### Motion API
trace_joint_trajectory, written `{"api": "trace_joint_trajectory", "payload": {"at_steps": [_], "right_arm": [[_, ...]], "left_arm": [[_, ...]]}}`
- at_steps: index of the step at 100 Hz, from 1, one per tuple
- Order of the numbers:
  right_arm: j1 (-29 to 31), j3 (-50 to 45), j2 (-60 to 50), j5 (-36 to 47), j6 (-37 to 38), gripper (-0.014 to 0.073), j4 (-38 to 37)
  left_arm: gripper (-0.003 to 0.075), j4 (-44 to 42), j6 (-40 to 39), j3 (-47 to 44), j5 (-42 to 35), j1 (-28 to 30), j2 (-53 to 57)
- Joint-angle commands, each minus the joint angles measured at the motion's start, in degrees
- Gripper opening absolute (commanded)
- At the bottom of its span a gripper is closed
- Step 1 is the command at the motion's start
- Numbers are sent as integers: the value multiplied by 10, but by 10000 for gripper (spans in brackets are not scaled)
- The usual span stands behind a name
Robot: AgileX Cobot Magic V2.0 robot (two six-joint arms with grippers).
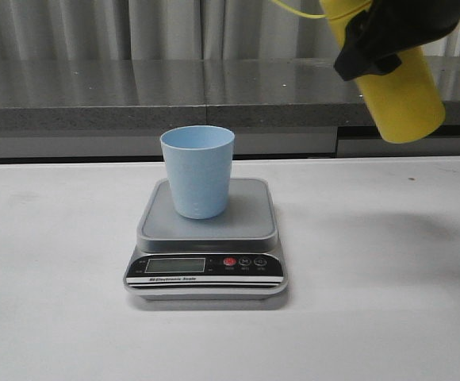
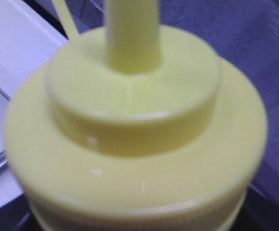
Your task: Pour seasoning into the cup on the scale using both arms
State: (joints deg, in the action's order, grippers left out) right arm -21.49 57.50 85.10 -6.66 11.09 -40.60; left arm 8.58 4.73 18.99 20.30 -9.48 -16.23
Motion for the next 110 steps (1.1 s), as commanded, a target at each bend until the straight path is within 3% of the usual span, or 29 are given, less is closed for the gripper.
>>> {"api": "trace_joint_trajectory", "payload": {"at_steps": [1,41,77,110], "right_arm": [[-20,44,-2,-17,-1,129,-46],[-102,160,98,-185,-1,129,-203],[-145,181,150,-276,-1,129,-371],[-151,173,152,-281,0,129,-512]], "left_arm": [[-20,6,-5,15,-43,2,-5],[-20,6,-5,15,-43,2,-5],[-20,6,-5,15,-43,2,-5],[-20,6,-5,15,-43,2,-5]]}}
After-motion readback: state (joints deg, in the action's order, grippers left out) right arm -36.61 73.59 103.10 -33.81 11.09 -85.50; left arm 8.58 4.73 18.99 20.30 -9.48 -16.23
